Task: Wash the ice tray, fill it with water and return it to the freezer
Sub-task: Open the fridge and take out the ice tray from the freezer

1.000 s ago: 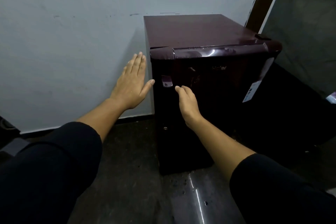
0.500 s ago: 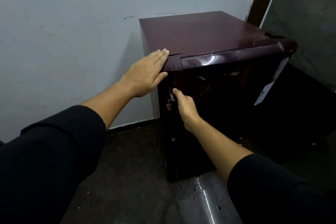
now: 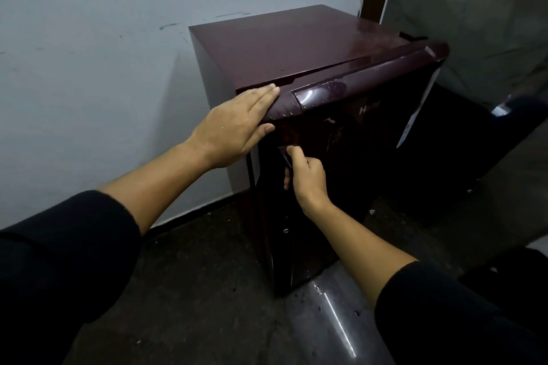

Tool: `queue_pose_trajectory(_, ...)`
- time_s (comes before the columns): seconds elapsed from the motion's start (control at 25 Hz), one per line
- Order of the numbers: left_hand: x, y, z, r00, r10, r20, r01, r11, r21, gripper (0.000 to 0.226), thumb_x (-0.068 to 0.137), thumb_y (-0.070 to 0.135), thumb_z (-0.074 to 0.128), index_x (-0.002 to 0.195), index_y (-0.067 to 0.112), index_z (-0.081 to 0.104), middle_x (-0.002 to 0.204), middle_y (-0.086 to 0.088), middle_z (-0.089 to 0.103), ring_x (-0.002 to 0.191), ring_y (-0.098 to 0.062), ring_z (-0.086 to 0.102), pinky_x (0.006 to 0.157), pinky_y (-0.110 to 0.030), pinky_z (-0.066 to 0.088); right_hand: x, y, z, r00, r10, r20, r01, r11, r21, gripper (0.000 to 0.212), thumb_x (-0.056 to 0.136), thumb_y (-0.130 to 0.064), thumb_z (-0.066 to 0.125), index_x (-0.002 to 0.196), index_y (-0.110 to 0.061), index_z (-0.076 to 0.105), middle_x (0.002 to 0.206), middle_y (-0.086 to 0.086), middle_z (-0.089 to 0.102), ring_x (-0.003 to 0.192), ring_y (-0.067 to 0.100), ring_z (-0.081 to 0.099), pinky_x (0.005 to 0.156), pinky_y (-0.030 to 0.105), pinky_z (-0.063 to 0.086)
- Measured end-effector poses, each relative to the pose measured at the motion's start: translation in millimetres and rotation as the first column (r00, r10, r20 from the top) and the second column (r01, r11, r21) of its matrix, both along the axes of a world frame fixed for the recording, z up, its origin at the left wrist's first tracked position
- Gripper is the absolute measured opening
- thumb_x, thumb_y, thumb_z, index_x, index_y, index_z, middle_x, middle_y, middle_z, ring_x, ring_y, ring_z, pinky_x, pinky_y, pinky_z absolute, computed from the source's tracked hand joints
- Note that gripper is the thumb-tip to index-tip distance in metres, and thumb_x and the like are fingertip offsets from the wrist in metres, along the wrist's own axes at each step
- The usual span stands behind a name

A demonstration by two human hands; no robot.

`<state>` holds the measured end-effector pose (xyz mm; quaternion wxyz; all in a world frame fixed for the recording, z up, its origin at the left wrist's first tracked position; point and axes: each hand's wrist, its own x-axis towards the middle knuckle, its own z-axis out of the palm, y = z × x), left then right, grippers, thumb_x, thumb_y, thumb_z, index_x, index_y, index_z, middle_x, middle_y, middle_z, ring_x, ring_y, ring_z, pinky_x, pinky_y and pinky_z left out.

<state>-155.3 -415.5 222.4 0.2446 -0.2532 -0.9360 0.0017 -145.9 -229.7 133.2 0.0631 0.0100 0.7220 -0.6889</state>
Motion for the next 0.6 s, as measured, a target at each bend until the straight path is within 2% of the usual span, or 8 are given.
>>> queue_pose_trajectory(0.12,21,23,-3,0.995,-0.095,-0.035,0.096,0.995,0.025,0.066,0.108,0.044,0.04,0.161,0.005,0.035,0.167,-0.012,0.038,0.15,-0.025,0.043,0.111,-0.028,0.036,19,32,-9,0.998,-0.013,-0.054,0.011,0.999,-0.037,0.05,0.096,-0.048,0.054,0.065,-0.008,0.06,0.058,0.009,0.053,0.052,0.022,0.051,0.054,0.034,0.045)
queue_pose_trajectory(0.32,56,80,-12,0.975,-0.209,-0.077,0.219,0.961,0.166,0.064,0.105,0.044,0.055,0.157,0.008,0.045,0.163,-0.009,0.044,0.143,-0.023,0.052,0.105,-0.033,0.051,49,93,-7,0.995,-0.056,-0.079,0.052,0.998,-0.046,0.059,0.089,-0.044,0.052,0.067,0.01,0.058,0.052,0.014,0.048,0.046,0.025,0.046,0.046,0.029,0.038)
queue_pose_trajectory(0.48,79,126,-16,0.965,-0.24,-0.102,0.258,0.938,0.233,0.065,0.104,0.048,0.059,0.153,0.007,0.051,0.161,-0.009,0.048,0.142,-0.021,0.054,0.106,-0.028,0.05,71,143,-1,0.995,-0.065,-0.078,0.064,0.998,-0.021,0.052,0.09,-0.04,0.05,0.061,0.002,0.059,0.046,0.012,0.05,0.043,0.025,0.048,0.046,0.029,0.039)
queue_pose_trajectory(0.6,93,160,-17,0.963,-0.252,-0.099,0.269,0.931,0.246,0.067,0.104,0.051,0.058,0.153,0.007,0.051,0.161,-0.008,0.048,0.143,-0.02,0.053,0.108,-0.027,0.048,85,180,3,0.993,-0.095,-0.072,0.092,0.995,-0.039,0.045,0.09,-0.041,0.053,0.059,-0.01,0.064,0.055,0.012,0.054,0.052,0.027,0.051,0.051,0.031,0.04)
